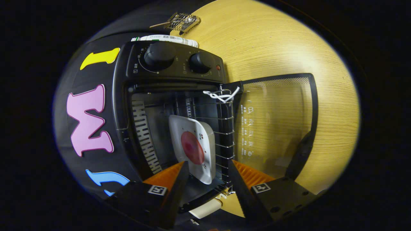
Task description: Open the toaster oven, put the food inside, and close the toaster oven door.
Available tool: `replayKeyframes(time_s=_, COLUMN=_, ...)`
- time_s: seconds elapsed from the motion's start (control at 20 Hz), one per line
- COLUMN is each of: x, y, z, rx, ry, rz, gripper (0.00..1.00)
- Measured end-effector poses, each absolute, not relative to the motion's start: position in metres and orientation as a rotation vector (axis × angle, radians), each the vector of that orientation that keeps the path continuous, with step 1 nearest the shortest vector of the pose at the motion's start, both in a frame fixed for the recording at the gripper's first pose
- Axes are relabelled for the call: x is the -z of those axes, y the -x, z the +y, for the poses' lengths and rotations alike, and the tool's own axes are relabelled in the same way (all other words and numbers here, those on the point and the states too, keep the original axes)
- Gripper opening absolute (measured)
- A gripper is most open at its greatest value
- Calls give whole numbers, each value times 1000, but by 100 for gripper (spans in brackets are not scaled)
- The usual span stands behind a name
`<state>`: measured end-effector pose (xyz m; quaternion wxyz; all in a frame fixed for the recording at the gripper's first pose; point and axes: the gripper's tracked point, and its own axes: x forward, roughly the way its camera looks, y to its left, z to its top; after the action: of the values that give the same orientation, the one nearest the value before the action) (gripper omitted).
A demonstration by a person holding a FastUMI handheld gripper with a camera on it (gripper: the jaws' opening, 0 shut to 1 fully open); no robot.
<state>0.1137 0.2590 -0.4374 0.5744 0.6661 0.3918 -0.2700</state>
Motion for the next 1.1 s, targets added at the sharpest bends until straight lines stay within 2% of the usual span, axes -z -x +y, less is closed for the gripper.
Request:
replayKeyframes(time_s=0.05, x=434, y=-105, z=257, rx=629, ry=-1555, rz=943, gripper=90)
replayKeyframes(time_s=0.1, x=433, y=-98, z=255, rx=632, ry=-1552, rz=956, gripper=94)
replayKeyframes(time_s=0.2, x=428, y=-86, z=252, rx=616, ry=-1532, rz=987, gripper=97)
replayKeyframes(time_s=0.35, x=402, y=-73, z=245, rx=554, ry=-1526, rz=1012, gripper=98)
replayKeyframes(time_s=0.5, x=366, y=-59, z=244, rx=393, ry=-1422, rz=1081, gripper=98)
replayKeyframes(time_s=0.8, x=328, y=-13, z=239, rx=111, ry=-995, rz=1124, gripper=98)
replayKeyframes(time_s=1.1, x=338, y=27, z=242, rx=-107, ry=-444, rz=1109, gripper=99)
